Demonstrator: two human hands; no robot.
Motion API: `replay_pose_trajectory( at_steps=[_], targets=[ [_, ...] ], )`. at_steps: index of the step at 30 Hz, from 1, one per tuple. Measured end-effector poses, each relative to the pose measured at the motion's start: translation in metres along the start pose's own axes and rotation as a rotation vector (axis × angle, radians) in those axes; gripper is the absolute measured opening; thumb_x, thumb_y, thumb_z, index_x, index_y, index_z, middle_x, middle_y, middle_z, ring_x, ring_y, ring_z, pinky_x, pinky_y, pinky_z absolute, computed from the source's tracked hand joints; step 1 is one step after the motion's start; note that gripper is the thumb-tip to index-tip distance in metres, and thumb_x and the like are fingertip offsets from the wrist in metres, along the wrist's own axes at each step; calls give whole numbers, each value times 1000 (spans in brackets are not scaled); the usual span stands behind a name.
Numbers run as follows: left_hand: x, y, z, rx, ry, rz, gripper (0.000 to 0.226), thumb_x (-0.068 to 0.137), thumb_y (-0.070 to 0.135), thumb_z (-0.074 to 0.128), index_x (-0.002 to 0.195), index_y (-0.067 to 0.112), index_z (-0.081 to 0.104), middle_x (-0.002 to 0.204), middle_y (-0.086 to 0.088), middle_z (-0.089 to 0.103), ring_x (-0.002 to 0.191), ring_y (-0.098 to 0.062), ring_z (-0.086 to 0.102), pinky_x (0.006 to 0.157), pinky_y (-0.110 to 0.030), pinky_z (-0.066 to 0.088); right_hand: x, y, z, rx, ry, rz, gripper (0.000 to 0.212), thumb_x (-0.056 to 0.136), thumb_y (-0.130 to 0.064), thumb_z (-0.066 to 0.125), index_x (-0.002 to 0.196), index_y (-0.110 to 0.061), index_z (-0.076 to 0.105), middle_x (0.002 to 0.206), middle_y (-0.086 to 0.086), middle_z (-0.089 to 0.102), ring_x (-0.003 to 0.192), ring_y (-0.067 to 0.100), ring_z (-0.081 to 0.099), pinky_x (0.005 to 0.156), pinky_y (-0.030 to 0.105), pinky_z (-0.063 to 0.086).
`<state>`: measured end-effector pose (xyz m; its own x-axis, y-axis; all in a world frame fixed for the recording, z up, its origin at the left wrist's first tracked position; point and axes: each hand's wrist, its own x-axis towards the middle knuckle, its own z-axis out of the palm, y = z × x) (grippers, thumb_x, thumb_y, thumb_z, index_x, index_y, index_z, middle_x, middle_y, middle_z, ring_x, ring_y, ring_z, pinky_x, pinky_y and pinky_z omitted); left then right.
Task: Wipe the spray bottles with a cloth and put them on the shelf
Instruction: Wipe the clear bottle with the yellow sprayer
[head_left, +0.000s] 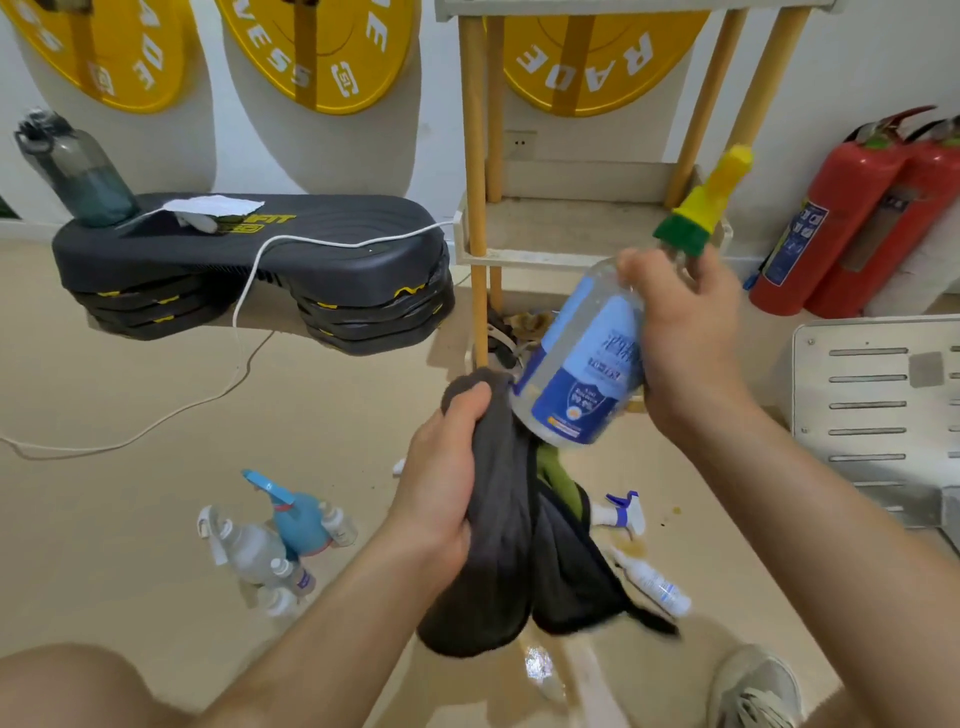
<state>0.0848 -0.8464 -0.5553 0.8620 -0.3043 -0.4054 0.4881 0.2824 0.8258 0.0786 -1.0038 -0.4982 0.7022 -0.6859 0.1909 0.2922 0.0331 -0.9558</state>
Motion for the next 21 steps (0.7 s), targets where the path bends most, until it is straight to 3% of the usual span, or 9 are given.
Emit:
replay_pose_trajectory(
  at_steps=[2, 4, 7, 10, 12, 16, 19, 21],
  targets=[
    [-3, 4, 4, 74, 28, 143, 28, 100, 28, 52, 112, 9, 68, 100, -14, 75, 96, -26, 72, 85, -40, 57, -1, 4, -2, -94, -52, -40, 12, 79, -20, 66, 83, -15, 55, 66, -9, 56, 60, 6, 56, 58, 21, 47],
    [-5, 4, 8, 193, 3, 244, 26, 102, 25, 48, 106, 10, 69, 99, -14, 75, 96, -28, 72, 85, -43, 56, -10, 12, 1, -25, -100, 37, 9, 76, -24, 64, 78, -19, 57, 63, -11, 58, 60, 7, 58, 58, 25, 48],
    [-4, 0, 5, 345, -12, 257, 27, 103, 25, 45, 100, 14, 70, 91, -7, 77, 84, -19, 73, 73, -34, 56, -26, 19, 10, -172, -256, -61, 5, 79, -26, 64, 80, -22, 62, 66, -11, 63, 66, 6, 59, 62, 22, 47],
    [1, 2, -6, 566, -11, 246, 35, 103, 26, 41, 85, 15, 70, 82, -1, 75, 76, -13, 68, 65, -26, 51, -35, 18, 13, -289, -400, -161, 15, 80, -26, 65, 86, -11, 66, 74, 1, 65, 73, 20, 61, 67, 33, 48],
    [2, 9, -14, 774, -10, 305, 38, 102, 32, 42, 79, 17, 67, 80, 1, 73, 79, -14, 66, 71, -30, 52, -37, 17, 14, -353, -443, -228, 21, 81, -25, 65, 89, -6, 67, 79, 10, 67, 79, 27, 61, 71, 37, 48],
    [-3, 20, -35, 1165, 38, 512, 11, 99, 40, 50, 98, 30, 54, 90, 7, 69, 88, -17, 63, 79, -39, 49, -38, 29, 16, -413, -393, -238, 5, 89, -18, 67, 90, -14, 66, 77, -5, 65, 73, 3, 57, 67, 19, 44],
    [-10, 22, -45, 886, 69, 650, 16, 101, 33, 49, 112, 32, 62, 97, 16, 71, 93, 0, 64, 81, -26, 51, -48, 48, 30, -331, -303, -54, 5, 91, -21, 66, 94, -17, 67, 83, -5, 70, 79, 4, 64, 74, 23, 50],
    [-17, 13, -45, 781, 43, 669, 29, 99, 36, 47, 123, 34, 64, 104, 22, 70, 100, 6, 63, 87, -20, 50, -60, 61, 42, -235, -280, 92, 9, 90, -25, 66, 93, -16, 67, 86, 2, 73, 85, 24, 69, 79, 40, 54]
  ],
)
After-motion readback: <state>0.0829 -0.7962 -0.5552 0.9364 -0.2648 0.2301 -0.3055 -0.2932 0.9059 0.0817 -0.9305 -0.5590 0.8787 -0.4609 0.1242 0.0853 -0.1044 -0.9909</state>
